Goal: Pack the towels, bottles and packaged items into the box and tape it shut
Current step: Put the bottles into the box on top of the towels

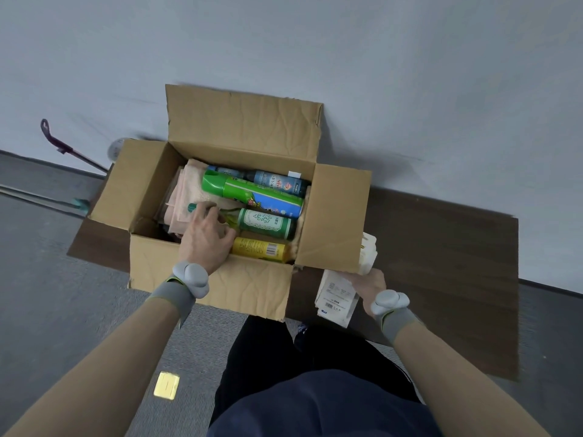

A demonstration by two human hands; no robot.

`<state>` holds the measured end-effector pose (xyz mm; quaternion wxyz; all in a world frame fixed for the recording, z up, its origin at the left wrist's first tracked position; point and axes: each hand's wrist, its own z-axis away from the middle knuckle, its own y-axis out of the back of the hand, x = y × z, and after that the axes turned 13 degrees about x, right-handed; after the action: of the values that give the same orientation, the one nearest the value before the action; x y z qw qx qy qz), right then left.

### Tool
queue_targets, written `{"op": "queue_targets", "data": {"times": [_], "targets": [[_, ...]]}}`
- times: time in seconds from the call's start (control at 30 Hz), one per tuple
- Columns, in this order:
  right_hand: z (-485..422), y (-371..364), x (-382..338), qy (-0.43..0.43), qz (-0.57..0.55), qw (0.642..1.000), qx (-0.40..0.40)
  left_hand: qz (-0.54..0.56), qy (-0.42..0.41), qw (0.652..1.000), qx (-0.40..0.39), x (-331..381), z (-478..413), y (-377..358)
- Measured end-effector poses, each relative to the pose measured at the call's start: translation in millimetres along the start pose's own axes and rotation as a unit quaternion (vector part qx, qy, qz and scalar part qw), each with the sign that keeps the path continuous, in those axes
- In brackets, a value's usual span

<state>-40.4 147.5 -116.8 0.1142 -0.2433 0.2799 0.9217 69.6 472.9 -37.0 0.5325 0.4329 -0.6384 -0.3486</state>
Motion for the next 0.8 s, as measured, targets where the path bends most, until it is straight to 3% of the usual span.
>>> {"op": "queue_targets", "data": {"times": [0.53, 0.67, 0.8], "targets": [[-14.2, -0.4, -1.5, 0.013, 0.042, 0.999, 0.003, 0.009, -0.035, 0.999, 0.016, 3.5, 1.9, 5.7], [-9.8, 13.2, -26.6, 0.049, 0.003, 0.993, 0.107, 0.030, -0.041, 0.998, 0.032, 6.0, -0.7, 8.9], [5.3, 24.6, -95.4, 0.158, -0.039, 0.944, 0.287, 0.041, 0.016, 0.997, 0.060, -1.3, -4.1, 16.6]]}}
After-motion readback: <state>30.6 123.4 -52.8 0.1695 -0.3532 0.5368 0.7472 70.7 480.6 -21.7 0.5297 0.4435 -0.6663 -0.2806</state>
